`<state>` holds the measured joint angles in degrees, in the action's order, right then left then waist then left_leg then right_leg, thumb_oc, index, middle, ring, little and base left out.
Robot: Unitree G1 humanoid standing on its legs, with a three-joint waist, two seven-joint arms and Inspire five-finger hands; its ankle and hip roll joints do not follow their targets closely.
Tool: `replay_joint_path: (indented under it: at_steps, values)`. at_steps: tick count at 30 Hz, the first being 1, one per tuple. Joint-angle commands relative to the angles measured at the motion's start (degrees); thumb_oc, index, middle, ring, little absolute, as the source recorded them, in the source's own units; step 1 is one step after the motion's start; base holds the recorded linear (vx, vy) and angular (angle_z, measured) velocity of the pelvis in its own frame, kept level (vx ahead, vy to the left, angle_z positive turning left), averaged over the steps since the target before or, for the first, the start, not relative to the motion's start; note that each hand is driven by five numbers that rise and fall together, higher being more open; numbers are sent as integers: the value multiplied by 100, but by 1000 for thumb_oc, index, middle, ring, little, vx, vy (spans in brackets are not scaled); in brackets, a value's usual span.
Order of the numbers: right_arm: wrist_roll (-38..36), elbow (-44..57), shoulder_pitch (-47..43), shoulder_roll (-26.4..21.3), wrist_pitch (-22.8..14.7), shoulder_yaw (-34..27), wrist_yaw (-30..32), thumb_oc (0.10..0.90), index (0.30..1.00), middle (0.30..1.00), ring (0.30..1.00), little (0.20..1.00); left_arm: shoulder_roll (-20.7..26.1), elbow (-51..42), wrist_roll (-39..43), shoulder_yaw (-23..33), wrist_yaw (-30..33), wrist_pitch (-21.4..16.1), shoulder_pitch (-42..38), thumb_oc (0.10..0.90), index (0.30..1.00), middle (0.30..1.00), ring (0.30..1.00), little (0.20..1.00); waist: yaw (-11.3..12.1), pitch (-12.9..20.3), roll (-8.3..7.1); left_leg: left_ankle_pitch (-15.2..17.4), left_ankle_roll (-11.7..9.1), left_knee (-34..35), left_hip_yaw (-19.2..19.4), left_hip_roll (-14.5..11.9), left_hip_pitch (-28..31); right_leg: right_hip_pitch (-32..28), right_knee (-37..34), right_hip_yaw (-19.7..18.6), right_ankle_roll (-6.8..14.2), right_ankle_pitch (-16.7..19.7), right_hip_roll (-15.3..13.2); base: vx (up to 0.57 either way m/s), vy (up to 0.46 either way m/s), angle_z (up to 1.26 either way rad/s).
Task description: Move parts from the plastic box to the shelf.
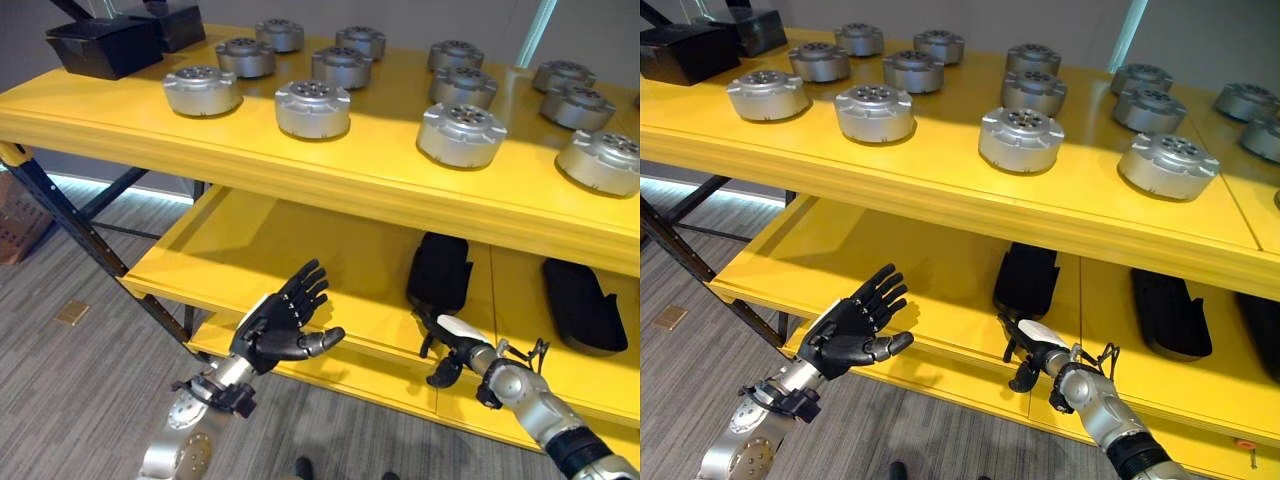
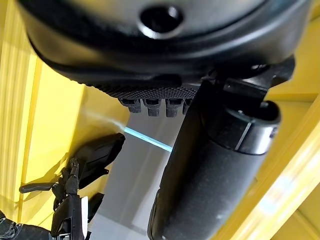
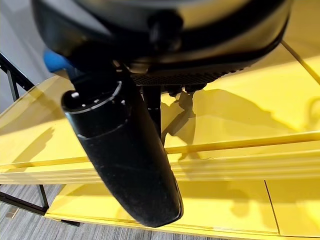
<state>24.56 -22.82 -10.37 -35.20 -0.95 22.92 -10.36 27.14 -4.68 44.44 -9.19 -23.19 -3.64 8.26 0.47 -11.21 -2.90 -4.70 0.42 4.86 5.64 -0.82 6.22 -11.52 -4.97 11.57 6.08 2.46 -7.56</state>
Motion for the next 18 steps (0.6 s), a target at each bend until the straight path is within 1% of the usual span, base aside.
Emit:
replay_joint_path:
  at_steps: [1,3,7,10,13,16,17,18]
  values:
    - [47,-213,-561,-80,-3,332,-113,900,1000,1000,1000,1000,-170,-361,47,21,-306,-332,-635,900,1000,1000,1000,1000,160,24,-44,835,-100,-193,478,-366,379,140,337,133,39,-425,44,0,0,0]
    - [47,-213,-561,-80,-3,332,-113,900,1000,1000,1000,1000,-170,-361,47,21,-306,-332,-635,900,1000,1000,1000,1000,160,24,-44,835,-100,-193,478,-366,378,140,337,133,39,-425,44,0,0,0]
    - [324,-136,-523,-84,91,355,-502,900,1000,1000,1000,1000,-151,-375,6,34,-355,-372,-620,900,1000,1000,1000,1000,153,14,-52,829,-100,-209,480,-372,362,150,355,137,35,-431,46,0,0,0]
    - [349,-82,-477,-88,139,398,-520,900,1000,1000,1000,1000,-154,-378,13,55,-393,-370,-596,900,1000,1000,1000,1000,154,7,-57,822,-103,-205,488,-377,363,153,353,141,38,-424,46,0,0,0]
    - [520,76,-348,-88,435,467,-861,900,1000,1000,1000,1000,-152,-421,23,75,-401,-380,-561,900,1000,1000,1000,1000,136,-21,-82,820,-96,-212,515,-378,342,171,344,127,53,-407,37,-11,1,0]
    - [774,219,-198,-67,831,515,-1588,900,1000,1000,1000,1000,-164,-458,1,90,-401,-404,-533,900,1000,1000,1000,1000,98,-39,-111,806,-91,-183,547,-375,339,194,322,96,66,-377,38,-23,4,-1]
    - [877,243,-173,-61,884,536,-1708,900,1000,1000,1000,1000,-164,-459,5,93,-401,-408,-531,900,1000,1000,1000,1000,89,-46,-117,801,-92,-179,552,-376,339,200,318,85,68,-370,37,-35,3,-3]
    - [1061,497,3,-119,1095,568,-2110,900,1000,1000,1000,1000,-155,-508,16,134,-418,-414,-500,900,1000,1000,1000,1000,50,-63,-136,785,-92,-155,573,-381,344,214,301,48,81,-344,44,-36,8,-2]
